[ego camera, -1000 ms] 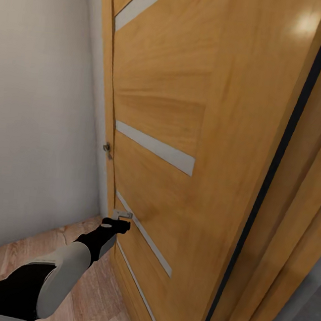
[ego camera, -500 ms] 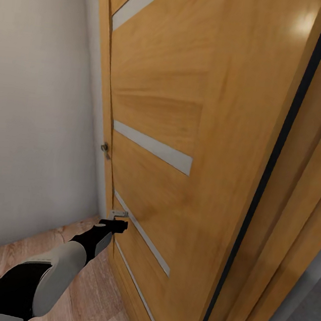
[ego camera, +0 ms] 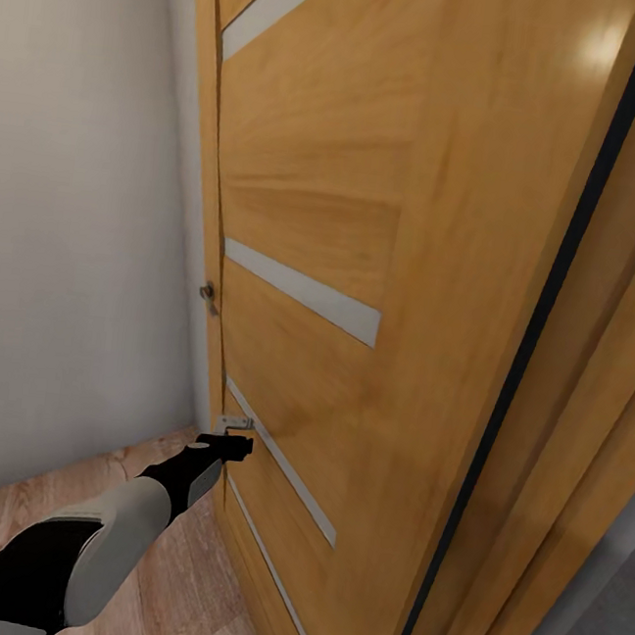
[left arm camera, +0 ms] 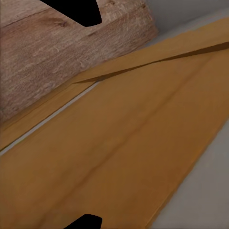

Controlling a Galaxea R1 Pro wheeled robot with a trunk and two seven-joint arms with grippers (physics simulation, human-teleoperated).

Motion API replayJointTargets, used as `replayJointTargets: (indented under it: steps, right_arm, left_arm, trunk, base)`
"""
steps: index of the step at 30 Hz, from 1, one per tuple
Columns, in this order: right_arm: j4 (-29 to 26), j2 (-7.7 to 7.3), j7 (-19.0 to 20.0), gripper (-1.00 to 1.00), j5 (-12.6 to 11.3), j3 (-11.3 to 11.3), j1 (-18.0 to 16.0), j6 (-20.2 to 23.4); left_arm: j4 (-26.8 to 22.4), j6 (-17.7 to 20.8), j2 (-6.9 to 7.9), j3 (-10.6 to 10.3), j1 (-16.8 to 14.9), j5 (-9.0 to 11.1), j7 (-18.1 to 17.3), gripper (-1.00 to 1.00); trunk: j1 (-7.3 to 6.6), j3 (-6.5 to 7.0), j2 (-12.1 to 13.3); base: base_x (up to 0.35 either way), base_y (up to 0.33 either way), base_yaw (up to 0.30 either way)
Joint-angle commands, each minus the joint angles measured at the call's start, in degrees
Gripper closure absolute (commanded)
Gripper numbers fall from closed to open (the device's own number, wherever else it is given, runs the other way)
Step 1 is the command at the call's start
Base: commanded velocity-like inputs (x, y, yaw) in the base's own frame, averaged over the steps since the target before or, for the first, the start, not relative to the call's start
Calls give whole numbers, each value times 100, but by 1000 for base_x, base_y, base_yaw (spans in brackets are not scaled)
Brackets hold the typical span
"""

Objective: Move the two storage containers from the living room to the garage. In the garage, place one container on the floor and stack the other container on top of it (either order is fine).

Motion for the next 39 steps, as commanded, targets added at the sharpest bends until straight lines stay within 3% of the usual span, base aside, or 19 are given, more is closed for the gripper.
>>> replayJointTargets:
  steps: [1,10,39]
  right_arm:
    - [8,0,10,-100,6,-6,-3,-24]
    - [8,0,2,-100,6,-6,-3,-24]
    - [9,6,-73,-100,6,-4,-3,-12]
  left_arm:
    - [-117,30,-299,37,-5,10,-28,-100]
    - [-118,30,-299,37,-5,10,-27,-100]
    - [-44,-1,-299,37,-5,-22,-19,-100]
  trunk:
    - [0,-3,-3]
    - [0,-3,-3]
    - [0,-3,-3]
  base:
    - [0,0,0]
    - [0,0,49]
    - [0,0,268]
